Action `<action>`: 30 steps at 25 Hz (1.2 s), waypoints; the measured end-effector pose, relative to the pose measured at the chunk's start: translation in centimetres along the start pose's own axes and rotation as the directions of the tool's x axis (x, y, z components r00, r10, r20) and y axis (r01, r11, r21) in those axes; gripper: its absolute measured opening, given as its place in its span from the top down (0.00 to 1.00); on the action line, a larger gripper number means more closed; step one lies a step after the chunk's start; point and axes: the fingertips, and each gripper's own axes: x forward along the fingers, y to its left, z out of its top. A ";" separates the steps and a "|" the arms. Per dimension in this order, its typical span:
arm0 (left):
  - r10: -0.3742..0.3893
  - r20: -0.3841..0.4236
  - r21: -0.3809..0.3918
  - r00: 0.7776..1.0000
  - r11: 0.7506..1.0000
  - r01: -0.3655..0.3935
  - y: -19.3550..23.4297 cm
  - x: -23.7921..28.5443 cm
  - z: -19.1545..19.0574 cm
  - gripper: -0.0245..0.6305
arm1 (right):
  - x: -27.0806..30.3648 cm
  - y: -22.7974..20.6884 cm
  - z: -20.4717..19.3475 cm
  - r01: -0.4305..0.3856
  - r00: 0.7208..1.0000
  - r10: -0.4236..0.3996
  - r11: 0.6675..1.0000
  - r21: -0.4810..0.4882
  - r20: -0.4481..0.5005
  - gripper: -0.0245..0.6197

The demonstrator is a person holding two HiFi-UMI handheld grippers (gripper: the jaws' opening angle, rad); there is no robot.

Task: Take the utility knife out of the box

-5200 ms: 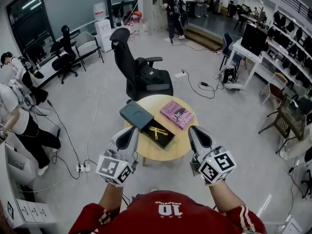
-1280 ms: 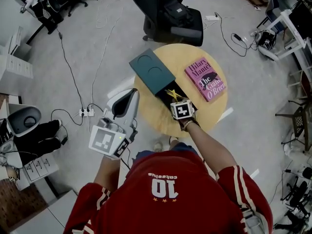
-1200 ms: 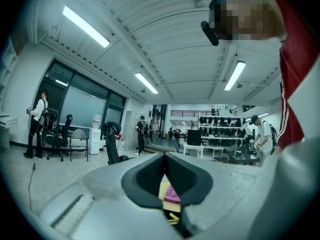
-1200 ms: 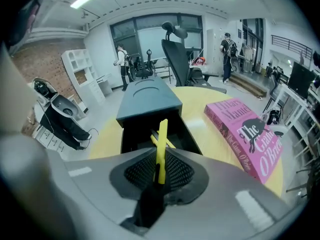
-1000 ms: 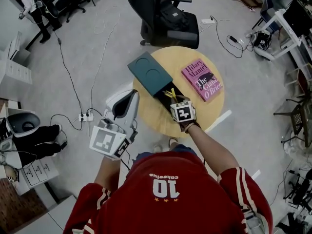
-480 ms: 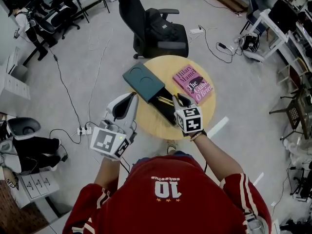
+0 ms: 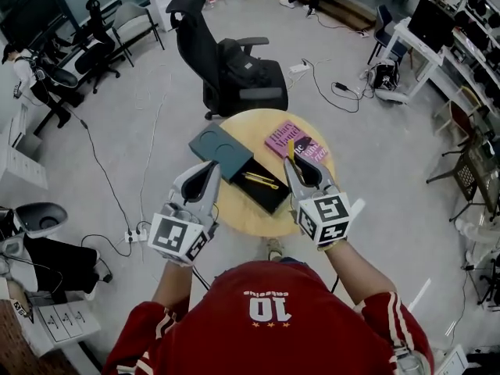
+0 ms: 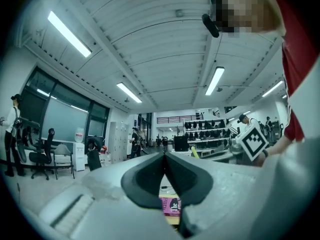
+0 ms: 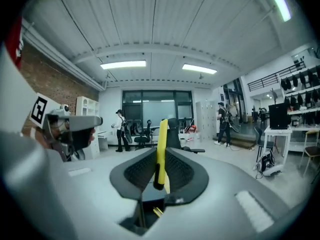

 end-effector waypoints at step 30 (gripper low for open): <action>-0.073 0.032 0.101 0.997 0.992 0.070 -3.0 2.3 2.8 0.90 | -7.1 -2.3 9.1 0.033 0.973 -0.040 0.999 0.035 0.228 0.89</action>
